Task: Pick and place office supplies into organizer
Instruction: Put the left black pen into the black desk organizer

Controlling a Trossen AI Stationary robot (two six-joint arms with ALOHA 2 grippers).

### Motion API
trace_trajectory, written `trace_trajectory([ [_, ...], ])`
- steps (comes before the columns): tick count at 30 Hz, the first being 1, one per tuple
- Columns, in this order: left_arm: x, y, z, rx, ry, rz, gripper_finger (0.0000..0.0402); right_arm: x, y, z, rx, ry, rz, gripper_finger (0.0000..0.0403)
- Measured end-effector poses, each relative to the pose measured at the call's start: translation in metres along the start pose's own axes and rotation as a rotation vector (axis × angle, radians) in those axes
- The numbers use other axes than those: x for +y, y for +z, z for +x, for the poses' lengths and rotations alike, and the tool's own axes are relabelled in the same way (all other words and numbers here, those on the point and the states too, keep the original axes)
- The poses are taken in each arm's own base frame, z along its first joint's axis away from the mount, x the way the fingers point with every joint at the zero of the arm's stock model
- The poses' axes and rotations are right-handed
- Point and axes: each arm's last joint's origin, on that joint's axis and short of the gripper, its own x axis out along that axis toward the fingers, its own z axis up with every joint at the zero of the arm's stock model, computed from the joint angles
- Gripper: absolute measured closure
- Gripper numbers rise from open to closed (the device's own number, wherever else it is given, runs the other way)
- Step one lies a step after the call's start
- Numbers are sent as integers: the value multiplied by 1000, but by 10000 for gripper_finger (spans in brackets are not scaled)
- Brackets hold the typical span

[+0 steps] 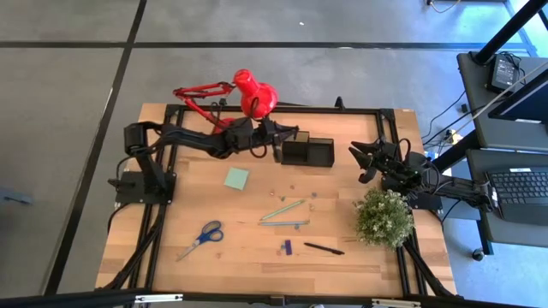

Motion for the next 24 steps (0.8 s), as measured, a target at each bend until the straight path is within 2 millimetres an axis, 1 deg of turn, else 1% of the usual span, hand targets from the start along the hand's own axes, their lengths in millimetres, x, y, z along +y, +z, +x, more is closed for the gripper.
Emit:
trace_trajectory([
  [6,0,-16,6,44,100,33,380,0,0,0,0,0,-1,276],
  [14,-2,-33,10,93,112,23,391,0,0,0,1,0,-2,276],
  [24,-2,-40,9,167,129,1,399,0,0,0,2,0,-3,276],
])
